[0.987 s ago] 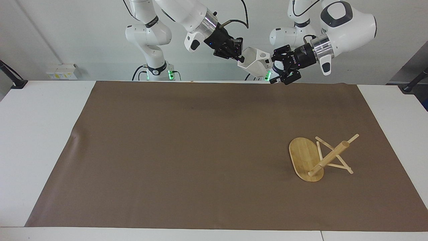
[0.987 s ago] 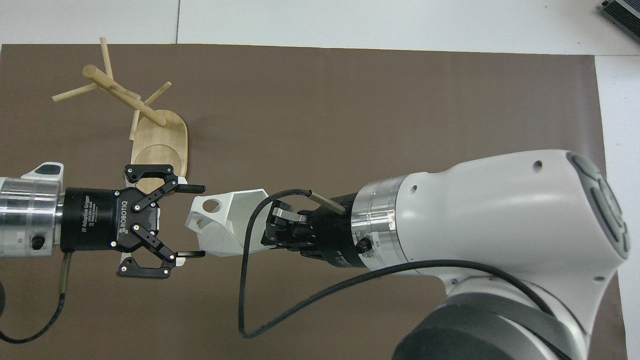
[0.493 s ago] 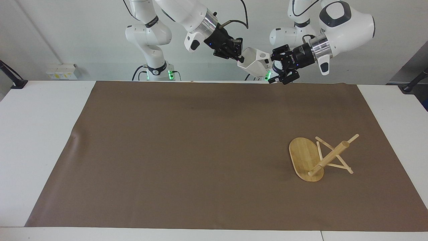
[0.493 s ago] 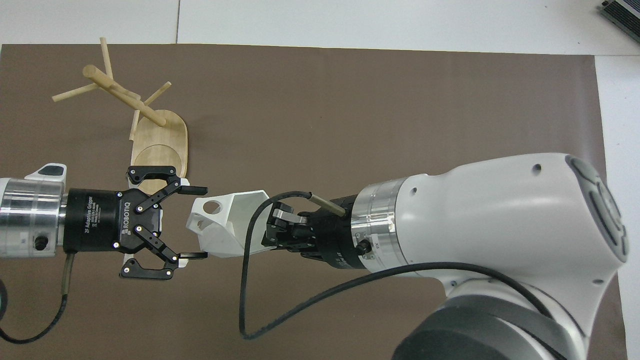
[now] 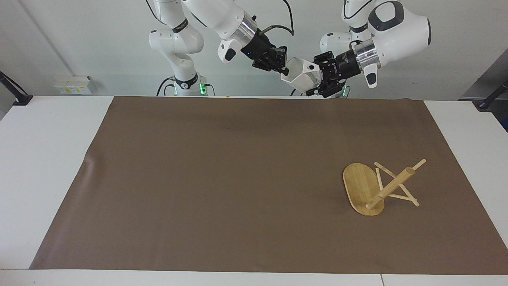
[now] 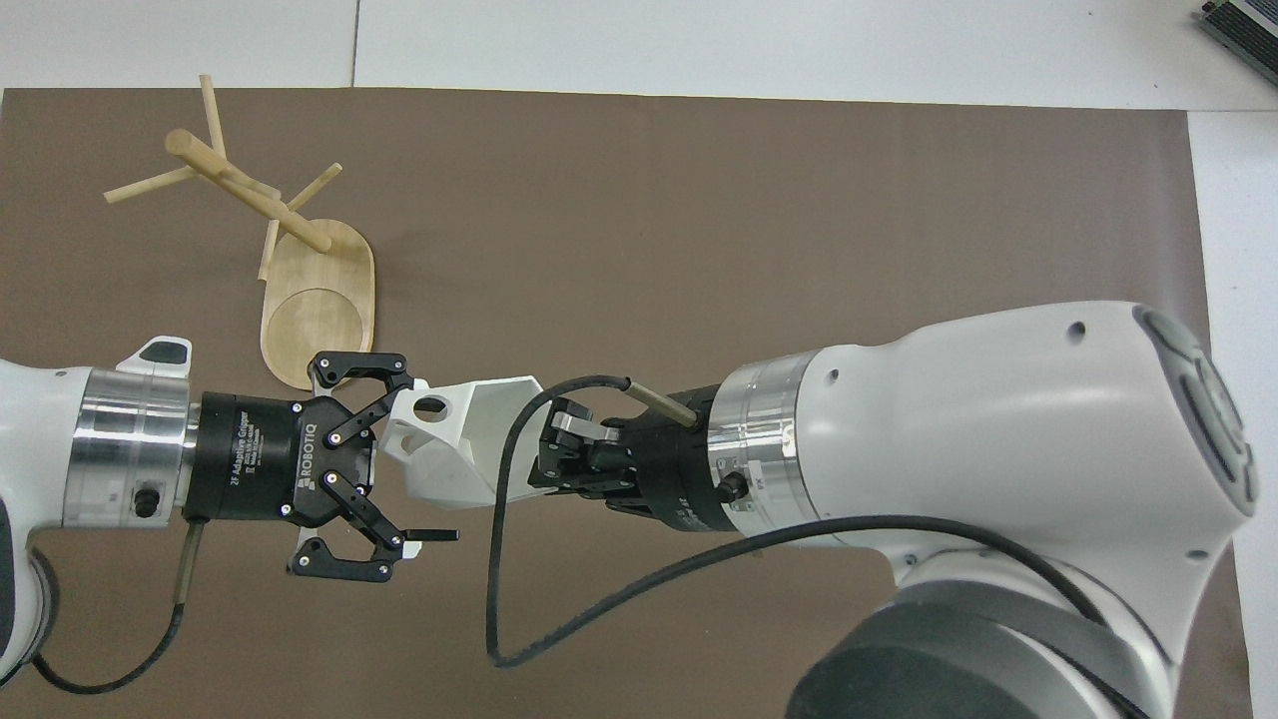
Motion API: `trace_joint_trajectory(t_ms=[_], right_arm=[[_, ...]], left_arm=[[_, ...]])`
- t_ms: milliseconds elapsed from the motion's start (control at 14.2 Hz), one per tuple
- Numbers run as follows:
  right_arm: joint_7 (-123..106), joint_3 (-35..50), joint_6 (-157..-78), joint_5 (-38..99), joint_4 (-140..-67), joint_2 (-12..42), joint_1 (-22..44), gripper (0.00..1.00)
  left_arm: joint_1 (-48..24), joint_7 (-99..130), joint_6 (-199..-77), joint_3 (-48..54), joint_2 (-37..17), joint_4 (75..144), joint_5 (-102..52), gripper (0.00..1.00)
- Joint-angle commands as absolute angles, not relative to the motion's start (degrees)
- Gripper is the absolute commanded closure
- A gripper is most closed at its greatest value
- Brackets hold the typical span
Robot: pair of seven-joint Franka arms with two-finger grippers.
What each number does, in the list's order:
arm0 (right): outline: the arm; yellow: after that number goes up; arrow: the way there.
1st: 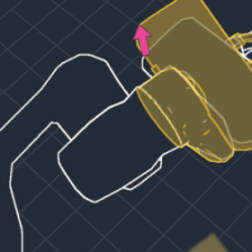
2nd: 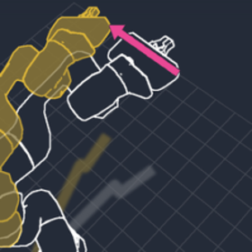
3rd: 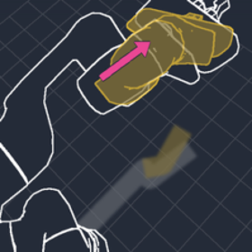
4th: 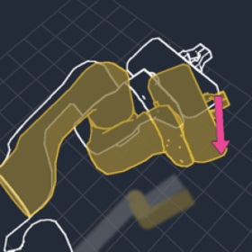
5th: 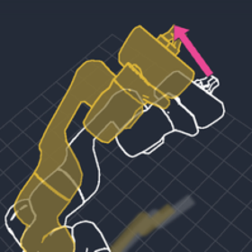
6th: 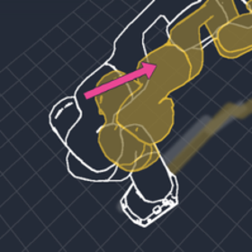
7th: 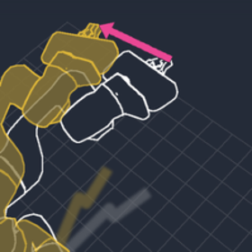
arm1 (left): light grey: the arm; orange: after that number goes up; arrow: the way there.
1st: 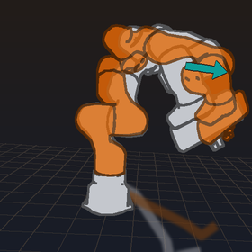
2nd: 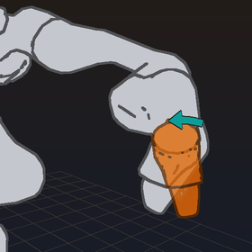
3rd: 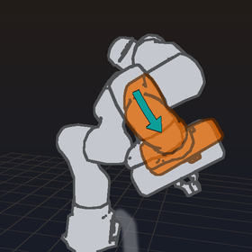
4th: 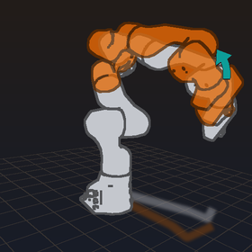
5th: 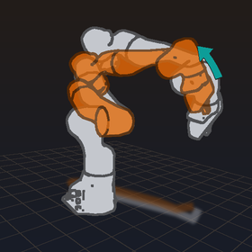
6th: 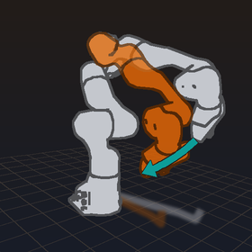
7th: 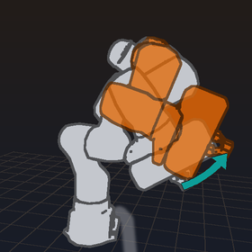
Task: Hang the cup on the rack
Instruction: 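Close the left gripper on the cup while the right gripper holds it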
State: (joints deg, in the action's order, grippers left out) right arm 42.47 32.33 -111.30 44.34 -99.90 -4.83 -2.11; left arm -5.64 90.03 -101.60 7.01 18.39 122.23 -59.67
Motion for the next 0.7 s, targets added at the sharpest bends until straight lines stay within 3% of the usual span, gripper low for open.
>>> trace_joint_trajectory(t_ms=[0, 211, 634], right_arm=[[42.63, 32.70, -112.15, 46.41, -100.99, -6.06, -2.99, 1.00], [42.63, 32.70, -112.15, 46.41, -100.99, -5.98, -2.99, 1.00], [42.54, 32.61, -112.06, 46.32, -100.90, -5.98, -2.99, 1.00]], left_arm=[[-6.24, 91.32, -102.31, 6.77, 18.90, 122.61, -60.21, 0.06], [-6.33, 90.62, -102.04, 6.77, 18.81, 122.17, -60.21, 1.00], [-5.63, 89.21, -101.78, 6.77, 18.90, 122.34, -60.12, 1.00]])
